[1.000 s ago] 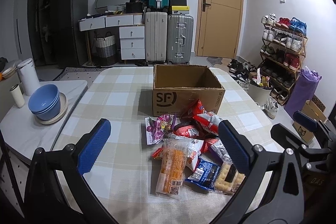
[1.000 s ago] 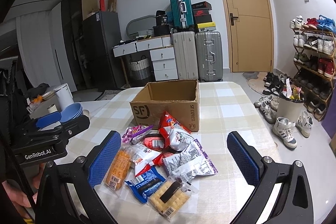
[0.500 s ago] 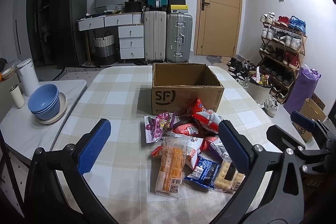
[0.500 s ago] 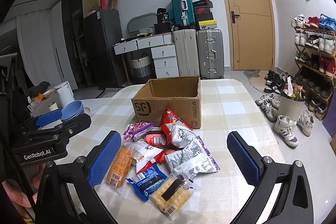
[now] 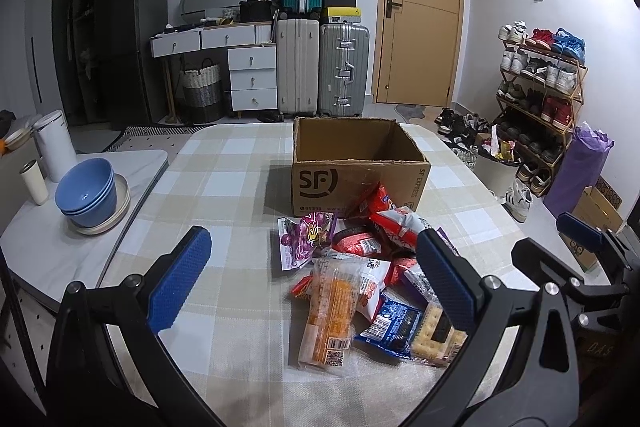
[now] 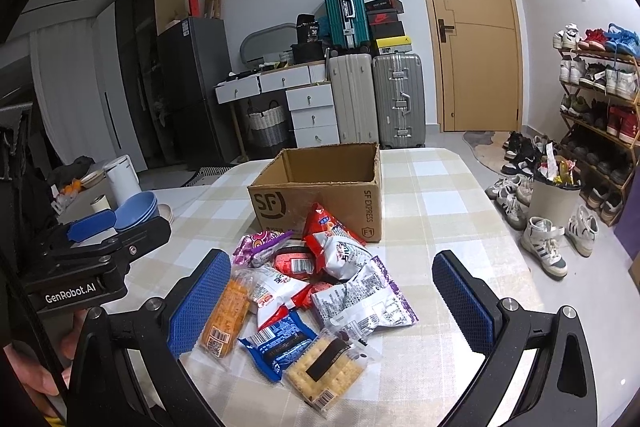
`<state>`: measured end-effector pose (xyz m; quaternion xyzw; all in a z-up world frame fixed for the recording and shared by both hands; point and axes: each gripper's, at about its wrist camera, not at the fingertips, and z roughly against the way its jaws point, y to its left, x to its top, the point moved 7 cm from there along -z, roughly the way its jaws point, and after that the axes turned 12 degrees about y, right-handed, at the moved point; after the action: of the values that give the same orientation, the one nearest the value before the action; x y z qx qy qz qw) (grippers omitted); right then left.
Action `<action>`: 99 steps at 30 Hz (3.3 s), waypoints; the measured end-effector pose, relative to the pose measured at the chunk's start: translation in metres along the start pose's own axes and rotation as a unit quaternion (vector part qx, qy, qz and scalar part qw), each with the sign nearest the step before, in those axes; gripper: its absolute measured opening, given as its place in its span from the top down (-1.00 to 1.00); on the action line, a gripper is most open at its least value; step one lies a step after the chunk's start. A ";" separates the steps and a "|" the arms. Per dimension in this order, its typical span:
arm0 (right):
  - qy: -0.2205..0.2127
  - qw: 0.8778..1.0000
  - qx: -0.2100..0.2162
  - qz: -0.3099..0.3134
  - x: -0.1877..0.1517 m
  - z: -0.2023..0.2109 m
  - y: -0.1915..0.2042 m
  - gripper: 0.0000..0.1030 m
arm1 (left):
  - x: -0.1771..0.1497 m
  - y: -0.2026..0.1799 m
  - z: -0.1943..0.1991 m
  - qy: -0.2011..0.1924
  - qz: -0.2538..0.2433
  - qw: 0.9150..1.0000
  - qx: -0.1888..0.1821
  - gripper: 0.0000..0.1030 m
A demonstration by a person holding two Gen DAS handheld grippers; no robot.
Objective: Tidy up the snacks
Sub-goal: 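Grasp the orange bread bag with the left tool while the right tool grasps a cracker pack, then lift both held snacks and carry them over the cardboard box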
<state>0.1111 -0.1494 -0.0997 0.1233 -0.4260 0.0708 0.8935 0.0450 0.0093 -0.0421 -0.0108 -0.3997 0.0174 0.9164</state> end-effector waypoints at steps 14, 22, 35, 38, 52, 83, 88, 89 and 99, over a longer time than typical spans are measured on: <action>0.015 1.000 -0.004 -0.016 -0.008 -0.014 -0.017 -0.99 | -0.008 0.020 -0.038 0.045 0.024 0.999 -0.011 -0.98; 0.041 0.998 0.037 -0.027 -0.021 -0.039 -0.024 -0.99 | -0.038 0.047 -0.105 0.141 0.058 0.987 -0.051 -0.94; 0.073 0.995 0.057 -0.034 -0.036 -0.078 -0.031 -0.99 | -0.076 0.004 -0.158 0.195 -0.023 0.978 -0.063 -0.58; 0.076 0.995 0.059 -0.039 -0.038 -0.079 -0.034 -0.99 | -0.083 0.004 -0.168 0.212 -0.023 0.974 -0.073 -0.21; 0.117 0.988 0.075 -0.059 -0.056 -0.086 -0.036 -0.99 | -0.081 0.013 -0.154 0.197 -0.025 0.975 -0.102 0.35; 0.181 0.976 0.114 -0.030 -0.089 -0.113 0.005 0.64 | -0.085 0.038 -0.133 0.178 0.005 0.976 -0.122 0.35; 0.164 0.977 0.132 -0.040 -0.083 -0.104 0.004 0.73 | -0.084 0.035 -0.125 0.173 0.001 0.977 -0.125 0.35; 0.162 0.977 0.132 -0.041 -0.082 -0.103 0.003 0.74 | -0.084 0.034 -0.123 0.173 -0.001 0.977 -0.126 0.35; 0.138 0.977 0.154 -0.048 -0.075 -0.088 0.001 0.74 | -0.082 0.027 -0.112 0.166 -0.012 0.978 -0.123 0.35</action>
<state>0.1294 -0.1251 -0.2113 0.2685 -0.2759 0.1086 0.9165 0.0705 0.0326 -0.1795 -0.1214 -0.2410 -0.0454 0.9618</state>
